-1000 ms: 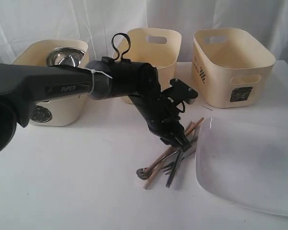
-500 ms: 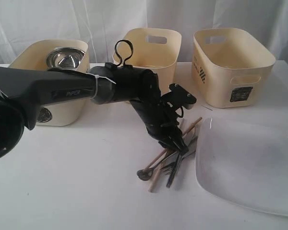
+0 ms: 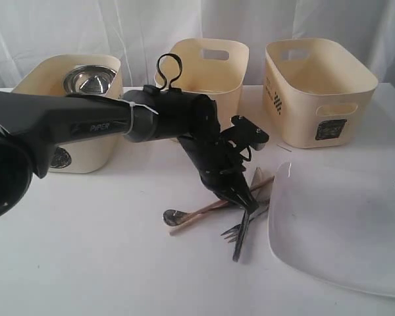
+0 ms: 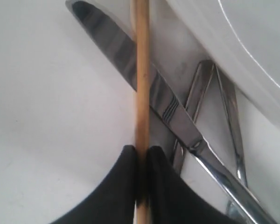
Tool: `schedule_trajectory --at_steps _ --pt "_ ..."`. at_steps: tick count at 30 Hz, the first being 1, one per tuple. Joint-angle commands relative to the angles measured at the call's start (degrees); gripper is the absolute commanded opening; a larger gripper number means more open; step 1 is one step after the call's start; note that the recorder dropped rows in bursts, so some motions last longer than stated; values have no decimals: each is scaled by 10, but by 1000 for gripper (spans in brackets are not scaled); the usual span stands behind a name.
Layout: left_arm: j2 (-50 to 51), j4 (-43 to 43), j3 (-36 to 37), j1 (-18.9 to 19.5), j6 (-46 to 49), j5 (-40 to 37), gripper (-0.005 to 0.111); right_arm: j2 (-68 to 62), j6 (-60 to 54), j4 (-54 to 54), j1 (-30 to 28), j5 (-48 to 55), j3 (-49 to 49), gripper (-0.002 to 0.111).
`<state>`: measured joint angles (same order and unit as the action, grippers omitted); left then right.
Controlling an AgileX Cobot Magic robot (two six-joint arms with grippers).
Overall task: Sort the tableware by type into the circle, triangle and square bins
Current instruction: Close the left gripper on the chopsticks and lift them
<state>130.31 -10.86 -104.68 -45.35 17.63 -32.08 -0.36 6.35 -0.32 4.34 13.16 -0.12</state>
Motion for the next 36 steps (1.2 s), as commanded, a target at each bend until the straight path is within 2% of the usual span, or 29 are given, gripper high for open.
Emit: schedule_trajectory --at_steps 1,17,36 --pt "-13 -1 -1 0 -3 -20 0 4 1 -1 -4 -5 1 0" --pt "-90 3 -1 0 -3 -21 0 4 1 -1 -4 -5 1 0" --pt "-92 41 -1 0 -14 -41 0 4 1 -1 -4 -5 1 0"
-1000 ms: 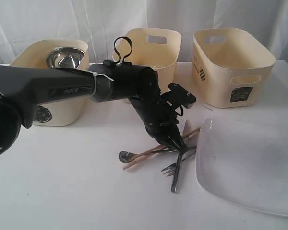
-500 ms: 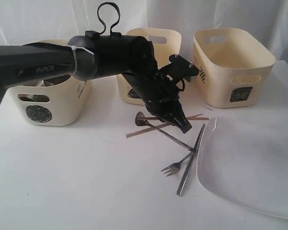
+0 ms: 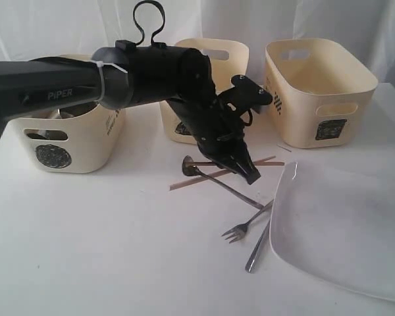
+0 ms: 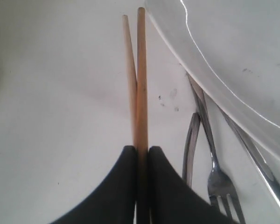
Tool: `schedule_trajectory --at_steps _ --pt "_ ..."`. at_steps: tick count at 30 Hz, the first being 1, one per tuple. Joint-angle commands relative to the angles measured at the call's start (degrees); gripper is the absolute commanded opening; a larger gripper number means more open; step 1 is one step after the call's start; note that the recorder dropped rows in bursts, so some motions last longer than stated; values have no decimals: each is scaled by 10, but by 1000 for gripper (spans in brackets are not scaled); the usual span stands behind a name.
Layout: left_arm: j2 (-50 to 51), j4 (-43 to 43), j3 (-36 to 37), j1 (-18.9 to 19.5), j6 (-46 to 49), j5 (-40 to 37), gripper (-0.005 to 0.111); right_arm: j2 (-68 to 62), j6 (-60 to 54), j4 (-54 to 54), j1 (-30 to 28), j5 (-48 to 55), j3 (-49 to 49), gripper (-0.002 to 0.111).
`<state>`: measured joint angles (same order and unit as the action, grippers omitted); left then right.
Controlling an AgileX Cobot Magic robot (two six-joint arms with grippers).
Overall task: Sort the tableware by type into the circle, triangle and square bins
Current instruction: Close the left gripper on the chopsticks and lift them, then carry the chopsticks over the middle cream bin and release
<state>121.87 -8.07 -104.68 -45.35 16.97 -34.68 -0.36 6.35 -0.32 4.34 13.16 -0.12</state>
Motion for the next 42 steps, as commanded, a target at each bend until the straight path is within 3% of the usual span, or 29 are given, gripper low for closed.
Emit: schedule_trajectory --at_steps 1,17,27,33,42 --pt "-8 21 -1 0 -7 -18 0 4 1 -1 -4 -5 1 0" --pt "-8 139 -1 2 -59 -32 0 4 1 -1 -4 -5 1 0" --pt "-45 143 -1 2 -95 -5 0 4 1 -1 -4 -5 1 0" --pt "-90 126 -1 1 -110 46 0 4 1 -1 -4 -5 1 0" --pt "-111 125 -1 1 -112 192 0 4 1 -1 -4 -5 1 0"
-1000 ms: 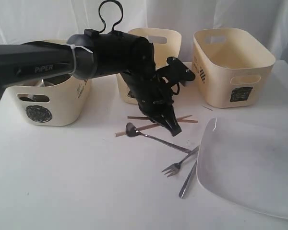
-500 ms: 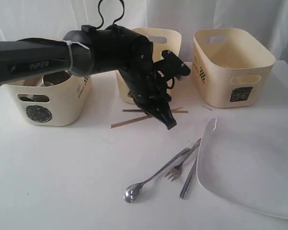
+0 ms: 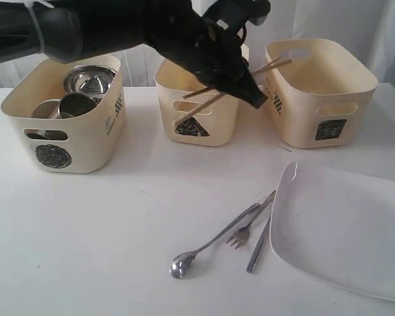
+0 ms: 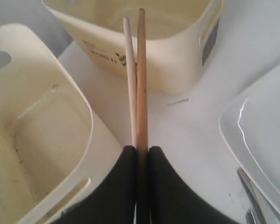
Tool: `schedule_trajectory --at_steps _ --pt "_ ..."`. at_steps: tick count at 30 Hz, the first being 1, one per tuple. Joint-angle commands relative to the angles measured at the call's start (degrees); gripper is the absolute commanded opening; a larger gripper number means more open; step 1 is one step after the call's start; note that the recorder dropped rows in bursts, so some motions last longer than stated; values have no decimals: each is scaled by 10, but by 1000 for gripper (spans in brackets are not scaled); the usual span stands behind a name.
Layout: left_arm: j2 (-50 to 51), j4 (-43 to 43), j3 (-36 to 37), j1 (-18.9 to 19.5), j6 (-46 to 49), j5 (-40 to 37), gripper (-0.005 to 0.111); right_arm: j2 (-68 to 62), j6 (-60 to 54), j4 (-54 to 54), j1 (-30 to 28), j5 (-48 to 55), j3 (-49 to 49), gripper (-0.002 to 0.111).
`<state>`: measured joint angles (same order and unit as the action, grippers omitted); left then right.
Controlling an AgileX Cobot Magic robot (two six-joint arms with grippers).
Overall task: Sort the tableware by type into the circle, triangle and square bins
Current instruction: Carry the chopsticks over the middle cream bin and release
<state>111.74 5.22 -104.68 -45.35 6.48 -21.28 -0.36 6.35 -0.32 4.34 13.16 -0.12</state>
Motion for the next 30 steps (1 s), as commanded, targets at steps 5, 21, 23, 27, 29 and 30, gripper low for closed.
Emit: schedule_trajectory --at_steps 5,21,23,27,29,30 --pt "-7 2 -1 15 -3 170 0 4 1 -1 -4 -5 1 0" --pt "91 2 -3 71 61 416 0 4 -2 -1 -4 -5 1 0" --pt "117 2 -23 71 90 442 0 4 -2 -1 -4 -5 1 0" --pt "168 -5 -78 74 151 470 0 4 -2 -1 -4 -5 1 0" --pt "183 -8 -95 75 150 471 0 4 -2 -1 -4 -5 1 0" --pt "189 -13 -103 77 150 472 0 4 -2 -1 -4 -5 1 0"
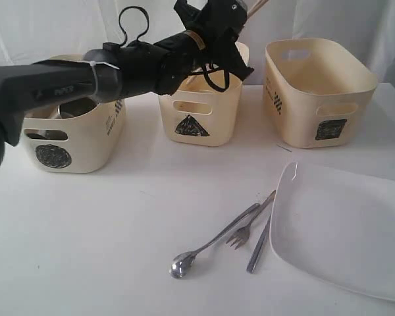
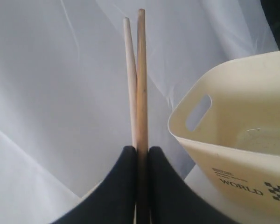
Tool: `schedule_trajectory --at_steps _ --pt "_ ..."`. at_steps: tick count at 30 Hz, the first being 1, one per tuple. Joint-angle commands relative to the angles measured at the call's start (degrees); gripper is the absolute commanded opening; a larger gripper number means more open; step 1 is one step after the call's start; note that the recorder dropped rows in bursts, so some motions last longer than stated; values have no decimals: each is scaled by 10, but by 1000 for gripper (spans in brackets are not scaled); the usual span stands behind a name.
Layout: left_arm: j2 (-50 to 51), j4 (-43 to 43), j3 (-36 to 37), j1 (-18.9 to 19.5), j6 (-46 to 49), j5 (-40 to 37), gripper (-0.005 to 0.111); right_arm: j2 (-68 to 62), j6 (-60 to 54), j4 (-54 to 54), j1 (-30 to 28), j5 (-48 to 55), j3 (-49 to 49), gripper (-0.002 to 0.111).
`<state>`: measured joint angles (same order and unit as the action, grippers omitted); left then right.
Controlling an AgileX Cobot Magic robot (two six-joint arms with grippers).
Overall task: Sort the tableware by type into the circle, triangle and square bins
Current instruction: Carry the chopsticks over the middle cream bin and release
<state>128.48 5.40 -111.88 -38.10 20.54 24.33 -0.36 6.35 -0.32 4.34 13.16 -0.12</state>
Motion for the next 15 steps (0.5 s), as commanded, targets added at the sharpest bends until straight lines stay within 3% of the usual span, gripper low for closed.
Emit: schedule_trajectory --at_steps 1,15 --pt "31 -15 -44 8 9 16 0 4 -2 0 -4 -5 1 0" --pt "49 -15 -65 26 -2 5 0 4 -2 -1 -4 -5 1 0"
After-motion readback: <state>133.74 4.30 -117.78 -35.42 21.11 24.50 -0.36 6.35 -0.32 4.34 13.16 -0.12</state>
